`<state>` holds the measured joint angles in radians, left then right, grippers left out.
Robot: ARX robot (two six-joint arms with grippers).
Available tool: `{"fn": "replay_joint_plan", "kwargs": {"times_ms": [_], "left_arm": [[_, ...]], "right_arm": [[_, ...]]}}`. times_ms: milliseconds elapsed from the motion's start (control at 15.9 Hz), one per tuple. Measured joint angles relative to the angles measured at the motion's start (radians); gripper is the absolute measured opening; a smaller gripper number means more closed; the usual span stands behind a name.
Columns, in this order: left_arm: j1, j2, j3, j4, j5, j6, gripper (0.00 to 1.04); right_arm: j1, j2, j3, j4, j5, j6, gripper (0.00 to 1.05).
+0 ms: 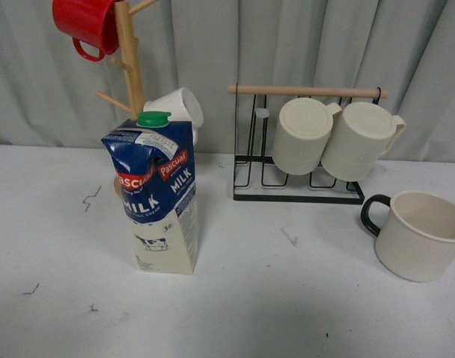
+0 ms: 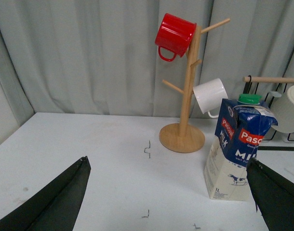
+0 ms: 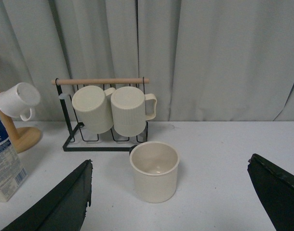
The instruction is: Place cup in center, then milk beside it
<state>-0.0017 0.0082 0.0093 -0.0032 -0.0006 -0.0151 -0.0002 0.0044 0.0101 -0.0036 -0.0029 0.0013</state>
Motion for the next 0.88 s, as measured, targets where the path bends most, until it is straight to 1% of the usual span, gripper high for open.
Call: {"fn": "replay_joint_plan", "kwargs": {"times_ms": [882], "left_arm": [[0.0,0.0,0.0,0.0,0.0,0.0,0.98]], "right_arm": [[0.0,0.0,0.0,0.0,0.0,0.0,0.98]]}}
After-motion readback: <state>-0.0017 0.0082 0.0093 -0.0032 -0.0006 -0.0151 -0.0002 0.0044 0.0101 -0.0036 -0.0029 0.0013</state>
